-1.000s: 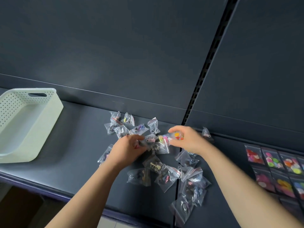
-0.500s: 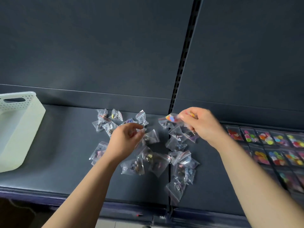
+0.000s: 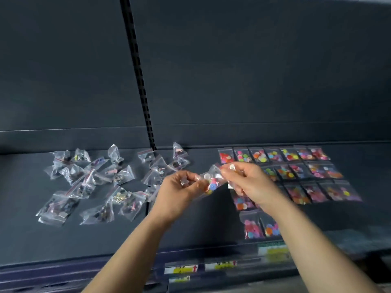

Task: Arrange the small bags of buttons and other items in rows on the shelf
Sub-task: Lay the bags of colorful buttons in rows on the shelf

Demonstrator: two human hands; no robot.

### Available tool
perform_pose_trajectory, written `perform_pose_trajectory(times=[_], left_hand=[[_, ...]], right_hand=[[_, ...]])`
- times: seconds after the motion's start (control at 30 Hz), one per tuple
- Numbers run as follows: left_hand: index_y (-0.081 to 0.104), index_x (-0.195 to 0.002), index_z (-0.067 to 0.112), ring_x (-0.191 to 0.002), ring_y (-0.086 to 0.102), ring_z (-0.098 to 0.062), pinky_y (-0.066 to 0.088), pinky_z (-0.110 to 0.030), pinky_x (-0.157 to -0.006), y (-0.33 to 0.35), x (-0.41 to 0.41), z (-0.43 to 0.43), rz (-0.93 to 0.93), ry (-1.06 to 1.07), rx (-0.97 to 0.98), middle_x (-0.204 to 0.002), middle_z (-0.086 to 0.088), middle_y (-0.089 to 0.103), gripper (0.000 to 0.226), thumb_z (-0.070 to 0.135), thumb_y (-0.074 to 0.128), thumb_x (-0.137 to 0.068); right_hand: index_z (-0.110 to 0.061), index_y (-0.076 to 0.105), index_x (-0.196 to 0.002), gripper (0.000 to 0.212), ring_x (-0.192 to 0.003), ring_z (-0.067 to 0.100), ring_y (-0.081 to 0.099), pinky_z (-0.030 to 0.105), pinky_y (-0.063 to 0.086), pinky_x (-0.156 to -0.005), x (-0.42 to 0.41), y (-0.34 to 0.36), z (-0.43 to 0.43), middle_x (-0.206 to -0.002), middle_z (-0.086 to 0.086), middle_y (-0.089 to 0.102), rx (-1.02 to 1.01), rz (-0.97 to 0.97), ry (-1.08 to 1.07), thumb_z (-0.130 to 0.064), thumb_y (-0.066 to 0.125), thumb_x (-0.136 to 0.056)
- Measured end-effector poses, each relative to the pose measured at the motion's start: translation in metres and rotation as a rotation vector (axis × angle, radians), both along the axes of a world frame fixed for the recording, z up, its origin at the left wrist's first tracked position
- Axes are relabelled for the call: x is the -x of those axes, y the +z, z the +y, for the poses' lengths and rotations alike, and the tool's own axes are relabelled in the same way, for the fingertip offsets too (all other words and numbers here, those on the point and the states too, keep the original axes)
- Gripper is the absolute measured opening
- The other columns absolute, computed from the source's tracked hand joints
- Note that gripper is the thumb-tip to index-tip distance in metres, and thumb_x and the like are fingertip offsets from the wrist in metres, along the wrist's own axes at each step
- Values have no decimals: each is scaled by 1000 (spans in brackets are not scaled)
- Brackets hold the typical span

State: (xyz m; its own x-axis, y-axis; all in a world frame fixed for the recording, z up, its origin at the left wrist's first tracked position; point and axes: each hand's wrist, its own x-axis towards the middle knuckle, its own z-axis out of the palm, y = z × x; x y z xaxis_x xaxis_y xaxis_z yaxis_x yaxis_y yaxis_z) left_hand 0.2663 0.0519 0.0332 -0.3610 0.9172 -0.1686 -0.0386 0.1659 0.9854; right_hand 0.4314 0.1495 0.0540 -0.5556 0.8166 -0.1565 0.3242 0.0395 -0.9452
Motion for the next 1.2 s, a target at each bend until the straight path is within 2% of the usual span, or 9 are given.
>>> perform_pose_trajectory(times=[0.1,0.2,0.27,0.37,0.5,0.67,0.8,1.0,1.2], left_hand=[[66,-83,1,-50,47,-6,37,-16,-44,-2,-44,10,-25,95,-3,-67,-4,65,20,20,72,-83],[65,-84,-1,-50,47,-9,38,-20,-44,-2,-93,18,-28,98,5,-66,-1,69,21,18,71,-84],[61,-87,-9,-45,51,-5,40,-17,-42,0,-125,22,-60,72,14,-62,-2,66,22,11,70,-85],[63,-89,-6,-53,61,-4,44,-14,-47,2,-162,25,-39,33,9,-70,-5,70,31,20,75,-79],[71,-83,8,-67,70,-19,56,-29,-59,-1,-190,29,-32,32,37,-72,-2,74,27,35,68,-79],[68,-79,9,-53,61,-1,44,-15,-48,-8,-210,34,45,63,60,-62,8,69,17,22,64,-89],[67,-86,1,-58,66,-3,47,-15,-51,-9,-216,39,12,31,48,-68,5,72,20,21,64,-89],[72,-92,16,-68,67,-3,55,-16,-60,-21,-200,48,340,-44,81,-82,9,72,7,19,68,-87],[71,-103,20,-82,68,-8,58,-30,-77,-29,-197,57,557,-196,163,-93,7,72,22,26,72,-82]], right_hand=[[-17,71,-94,16,-52,8,42,24,37,-53,-45,-4,2,-67,-1,67,54,25,-3,-30,67,-88],[-19,72,-90,7,-65,8,60,22,46,-60,-87,-8,6,-83,4,73,59,36,-29,-24,72,-84],[-23,72,-84,2,-72,4,63,23,48,-64,-112,-10,13,-77,-10,71,44,14,-43,-25,72,-84],[-23,69,-81,6,-56,-5,52,21,41,-57,-148,-12,25,-62,-20,60,41,-21,-16,-24,69,-87],[-21,67,-79,10,-52,-5,48,20,40,-57,-179,-14,31,-59,-18,58,43,-56,35,-23,67,-88],[-11,72,-85,28,-50,12,34,33,37,-65,-197,-18,34,-50,-5,39,158,44,3,-39,72,-79],[-19,73,-85,10,-53,4,47,23,40,-59,-201,-23,36,-70,-10,65,127,-6,-51,-27,75,-81],[-23,70,-90,8,-71,1,55,21,42,-66,-222,-28,55,-83,-16,63,30,-174,-175,-30,70,-85],[-24,72,-91,9,-84,4,61,24,47,-73,-250,-48,65,-96,-11,68,31,-435,-145,-29,68,-85]])
